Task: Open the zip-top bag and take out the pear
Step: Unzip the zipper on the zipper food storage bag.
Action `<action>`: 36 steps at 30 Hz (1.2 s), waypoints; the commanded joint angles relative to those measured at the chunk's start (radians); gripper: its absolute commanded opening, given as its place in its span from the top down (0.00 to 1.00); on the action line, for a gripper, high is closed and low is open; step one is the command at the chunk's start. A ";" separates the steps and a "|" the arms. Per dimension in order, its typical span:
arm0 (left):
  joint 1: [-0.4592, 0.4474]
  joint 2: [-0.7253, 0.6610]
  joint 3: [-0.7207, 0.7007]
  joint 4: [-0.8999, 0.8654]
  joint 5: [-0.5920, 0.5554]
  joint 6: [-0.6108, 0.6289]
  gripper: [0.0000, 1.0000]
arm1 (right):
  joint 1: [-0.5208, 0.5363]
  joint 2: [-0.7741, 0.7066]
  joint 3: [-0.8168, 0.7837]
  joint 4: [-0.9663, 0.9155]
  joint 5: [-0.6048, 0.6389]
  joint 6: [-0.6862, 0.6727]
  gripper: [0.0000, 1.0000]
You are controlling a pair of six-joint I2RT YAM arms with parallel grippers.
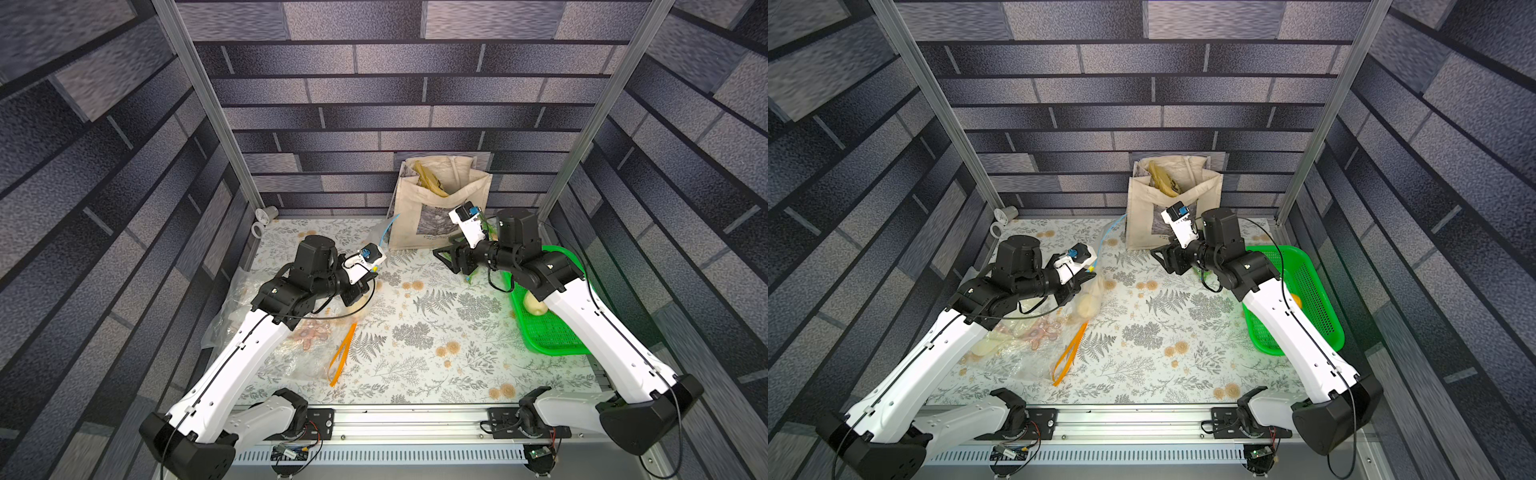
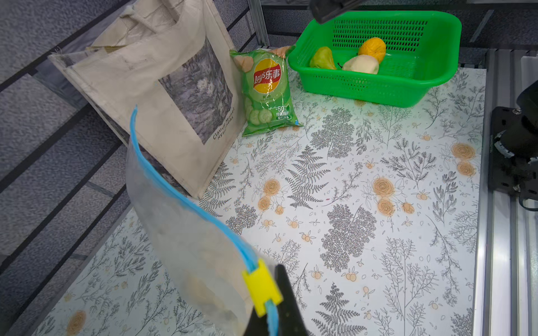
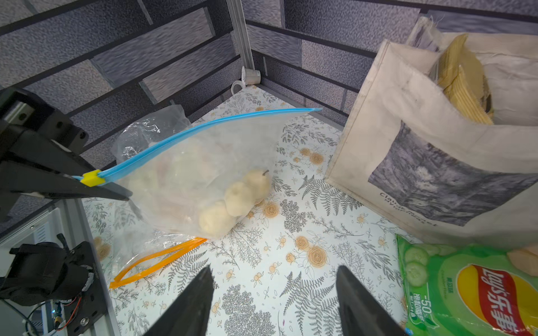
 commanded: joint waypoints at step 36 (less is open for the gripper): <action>0.140 0.152 0.098 -0.117 0.661 0.259 1.00 | -0.089 0.076 0.206 -0.176 -0.194 -0.015 0.37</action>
